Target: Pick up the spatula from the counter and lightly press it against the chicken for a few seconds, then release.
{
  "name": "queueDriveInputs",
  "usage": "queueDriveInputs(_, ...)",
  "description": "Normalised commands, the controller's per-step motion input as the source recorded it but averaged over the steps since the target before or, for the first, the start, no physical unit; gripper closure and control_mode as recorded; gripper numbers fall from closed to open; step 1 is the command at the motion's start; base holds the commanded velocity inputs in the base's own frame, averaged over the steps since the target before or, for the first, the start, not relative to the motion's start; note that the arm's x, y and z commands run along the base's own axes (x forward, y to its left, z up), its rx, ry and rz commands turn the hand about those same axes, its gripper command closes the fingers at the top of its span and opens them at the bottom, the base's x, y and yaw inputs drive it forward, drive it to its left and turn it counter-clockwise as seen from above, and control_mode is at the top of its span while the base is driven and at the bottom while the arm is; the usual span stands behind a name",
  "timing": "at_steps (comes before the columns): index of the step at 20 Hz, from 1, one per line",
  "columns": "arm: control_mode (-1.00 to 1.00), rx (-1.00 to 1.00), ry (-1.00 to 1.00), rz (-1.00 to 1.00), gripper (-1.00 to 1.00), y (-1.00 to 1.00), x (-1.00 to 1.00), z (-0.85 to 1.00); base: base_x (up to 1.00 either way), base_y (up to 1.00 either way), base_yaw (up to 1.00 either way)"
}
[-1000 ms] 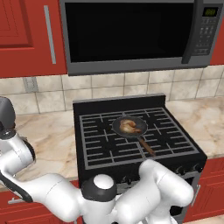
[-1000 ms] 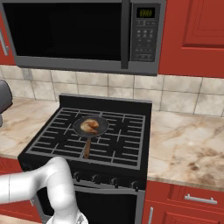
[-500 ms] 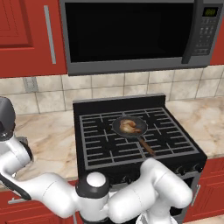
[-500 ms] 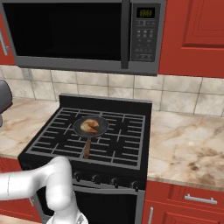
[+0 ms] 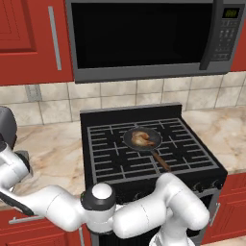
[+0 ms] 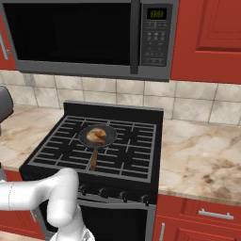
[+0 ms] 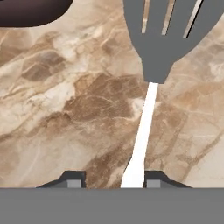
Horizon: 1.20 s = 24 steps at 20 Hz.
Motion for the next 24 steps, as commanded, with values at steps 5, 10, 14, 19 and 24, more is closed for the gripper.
queueDriveInputs(5, -1.00, -0.02, 0.00, 0.00, 1.00, -0.27, 0.00, -0.14, 0.00, 0.00, 0.00)
queueDriveInputs(10, -1.00, -0.01, 0.00, 0.00, 1.00, -0.49, 0.00, -0.09, 0.00, 0.00, 0.00)
queueDriveInputs(14, -1.00, 0.00, -0.02, 0.00, 1.00, -0.76, -0.07, 0.00, 0.00, 0.00, 0.00)
queueDriveInputs(19, -1.00, 0.00, -0.11, 0.00, 1.00, -0.77, -0.37, 0.01, 0.00, 0.00, 0.00)
queueDriveInputs(24, -1.00, 0.04, -0.19, 0.00, 1.00, -0.77, -0.81, 0.12, 0.00, 0.00, 0.00)
